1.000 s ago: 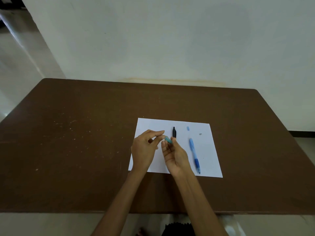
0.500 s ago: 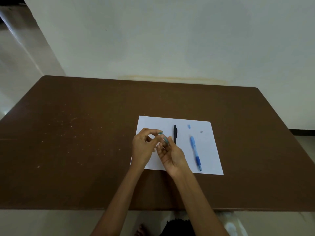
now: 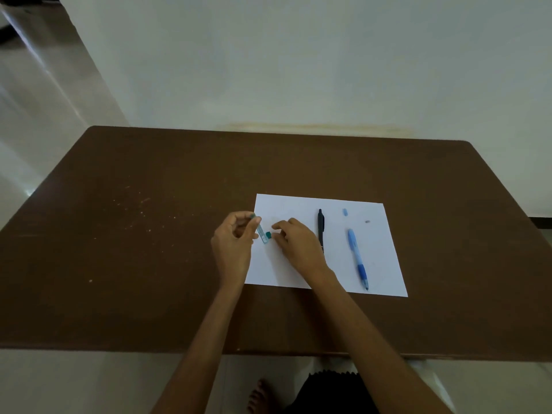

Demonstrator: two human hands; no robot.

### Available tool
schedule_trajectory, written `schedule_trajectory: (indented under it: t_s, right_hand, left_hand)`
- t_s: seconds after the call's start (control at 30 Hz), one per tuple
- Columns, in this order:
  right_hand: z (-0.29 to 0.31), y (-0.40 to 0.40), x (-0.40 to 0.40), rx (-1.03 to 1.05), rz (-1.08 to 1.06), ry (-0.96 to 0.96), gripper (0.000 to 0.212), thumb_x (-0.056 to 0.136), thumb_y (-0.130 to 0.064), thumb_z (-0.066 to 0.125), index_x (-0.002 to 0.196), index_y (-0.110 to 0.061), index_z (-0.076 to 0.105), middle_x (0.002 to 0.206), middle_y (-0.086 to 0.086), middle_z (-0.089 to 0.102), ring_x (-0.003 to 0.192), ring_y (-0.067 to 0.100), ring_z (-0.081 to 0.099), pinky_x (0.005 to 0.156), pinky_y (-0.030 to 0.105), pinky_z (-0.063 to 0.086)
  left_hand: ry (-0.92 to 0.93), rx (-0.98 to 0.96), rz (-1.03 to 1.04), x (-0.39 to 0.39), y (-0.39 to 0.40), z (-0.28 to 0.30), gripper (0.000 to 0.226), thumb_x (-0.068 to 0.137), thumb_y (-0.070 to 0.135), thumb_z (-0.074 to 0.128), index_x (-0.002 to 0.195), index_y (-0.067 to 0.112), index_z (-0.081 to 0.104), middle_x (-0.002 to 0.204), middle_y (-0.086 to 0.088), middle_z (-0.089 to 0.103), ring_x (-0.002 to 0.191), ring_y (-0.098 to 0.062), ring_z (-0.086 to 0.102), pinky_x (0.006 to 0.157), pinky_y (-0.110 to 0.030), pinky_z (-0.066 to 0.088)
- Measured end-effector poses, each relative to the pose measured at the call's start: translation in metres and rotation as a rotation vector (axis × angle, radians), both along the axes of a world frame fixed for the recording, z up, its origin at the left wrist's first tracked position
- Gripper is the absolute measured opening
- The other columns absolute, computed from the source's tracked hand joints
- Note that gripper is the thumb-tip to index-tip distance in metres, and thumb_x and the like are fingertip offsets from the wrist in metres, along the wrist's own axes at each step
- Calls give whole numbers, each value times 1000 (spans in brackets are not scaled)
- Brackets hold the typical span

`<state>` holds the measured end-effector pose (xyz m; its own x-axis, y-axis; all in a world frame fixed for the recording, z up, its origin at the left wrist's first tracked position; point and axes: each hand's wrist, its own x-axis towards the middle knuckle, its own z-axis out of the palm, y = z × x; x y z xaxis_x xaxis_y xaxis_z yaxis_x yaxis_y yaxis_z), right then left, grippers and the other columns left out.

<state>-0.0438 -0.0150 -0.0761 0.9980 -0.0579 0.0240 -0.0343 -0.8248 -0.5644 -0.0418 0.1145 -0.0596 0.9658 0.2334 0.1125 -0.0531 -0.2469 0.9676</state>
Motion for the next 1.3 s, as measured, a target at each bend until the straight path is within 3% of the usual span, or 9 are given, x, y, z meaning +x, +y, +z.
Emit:
schedule_trajectory:
  t_s: [0.2,0.33,0.4,0.53,0.63,0.87,1.03,1.3]
  right_hand:
    - [-1,7,9,-159,56,-109,30,92,-32,50,114,-14,61,107,8,64,92,20,59,68,20,37]
    - [-1,8,13,-113,39,-66,21,92,-24,52,104,-9,63,101,9,67,87,19,60,69,18,36]
    - [4,6,14,17,1,-30,19,91,-21,56,101,-7,64,100,10,68,85,18,61,73,17,40]
    - [24,-3,6,551,-159,-18,12,87,-21,63,95,-14,67,90,1,69,72,8,64,66,8,50]
    - [34,-13,-2,690,-161,7,8,86,-26,64,88,-20,68,76,-6,68,64,3,66,59,6,51]
    - [42,-19,-5,572,-80,-1,18,87,-21,63,97,-9,73,78,0,67,66,8,63,63,3,50]
    - [46,-20,-3,440,-30,-24,21,87,-20,62,103,-9,71,83,0,67,66,6,60,60,-5,42]
    - [48,-21,-4,311,5,-45,24,88,-19,61,109,-9,69,100,11,71,73,5,57,66,-2,39]
  left_hand:
    - [-38,81,-37,1,1,-6,12,82,25,68,94,23,66,83,15,64,77,-8,65,67,-24,56]
    - [-41,94,-63,-1,0,-8,12,82,24,68,93,24,66,82,19,62,76,-7,65,66,-24,55]
    - [-45,100,-93,-3,-1,-8,13,81,23,69,93,23,67,82,17,63,75,-4,64,65,-19,54]
    - [-81,158,-143,-8,-5,-12,17,80,22,70,97,18,69,88,15,64,75,3,61,64,-4,47]
    - [-97,203,-158,-11,-9,-14,19,79,24,70,97,17,70,91,13,65,74,4,59,63,-1,44]
    - [-147,273,-160,-13,-15,-13,20,79,24,71,96,13,71,94,-3,73,73,-1,57,66,-7,44]
    - [-203,323,-167,-11,-15,-11,19,79,23,71,95,13,72,90,-4,73,71,-4,59,66,-9,44]
    - [-146,243,-200,-8,-15,-7,18,79,22,71,96,15,72,88,0,71,61,-3,61,63,-3,46]
